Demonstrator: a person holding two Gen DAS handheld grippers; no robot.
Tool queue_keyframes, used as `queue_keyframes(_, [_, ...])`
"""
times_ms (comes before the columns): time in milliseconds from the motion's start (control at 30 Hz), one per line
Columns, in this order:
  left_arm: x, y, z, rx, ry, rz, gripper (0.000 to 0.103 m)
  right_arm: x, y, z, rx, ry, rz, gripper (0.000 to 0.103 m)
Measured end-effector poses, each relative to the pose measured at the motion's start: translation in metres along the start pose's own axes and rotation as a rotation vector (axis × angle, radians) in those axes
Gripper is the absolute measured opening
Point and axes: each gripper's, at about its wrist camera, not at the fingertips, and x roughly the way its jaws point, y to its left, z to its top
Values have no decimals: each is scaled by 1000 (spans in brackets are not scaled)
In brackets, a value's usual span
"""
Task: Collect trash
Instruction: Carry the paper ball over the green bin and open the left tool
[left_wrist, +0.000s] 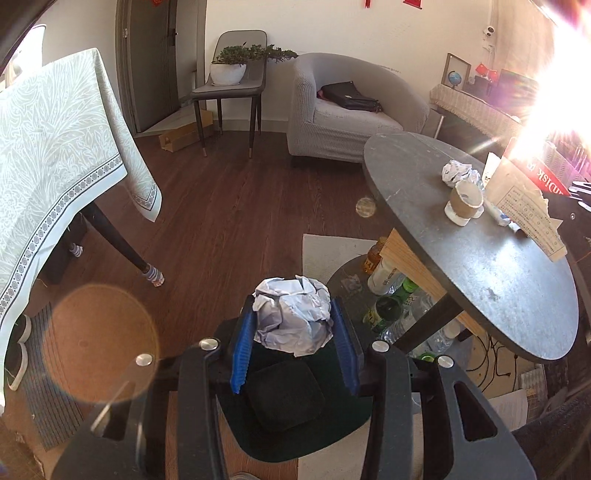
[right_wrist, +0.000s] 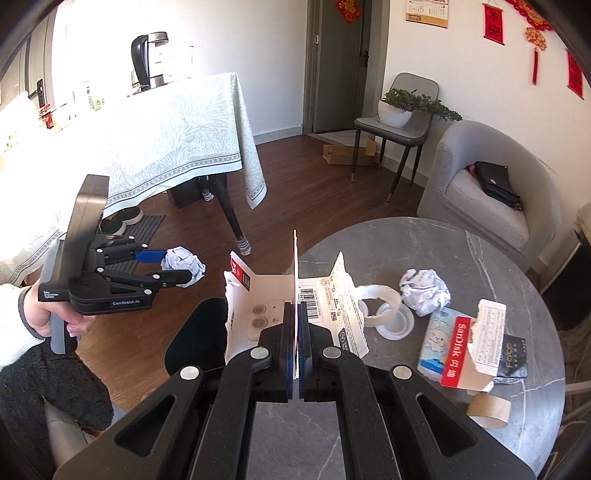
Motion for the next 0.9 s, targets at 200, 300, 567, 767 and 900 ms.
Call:
queue_keyframes(200, [22,23,-24,9,97,21,43,20,28,8,12,10,100,1])
queue_keyframes(300, [32,32,-36,3,147,10,43,28,40,12,14,18,127,1])
queue_keyframes(567, [60,43,-60,-12,289,-45,45,50,54,21,57,36,187,1])
queue_keyframes(767, [61,46,-71,13,304,-48,49,67,68,24,51,66,190,1])
queue_keyframes(900, [56,55,-69,-7,284,-52,51,74,78,28,38,70,195,1])
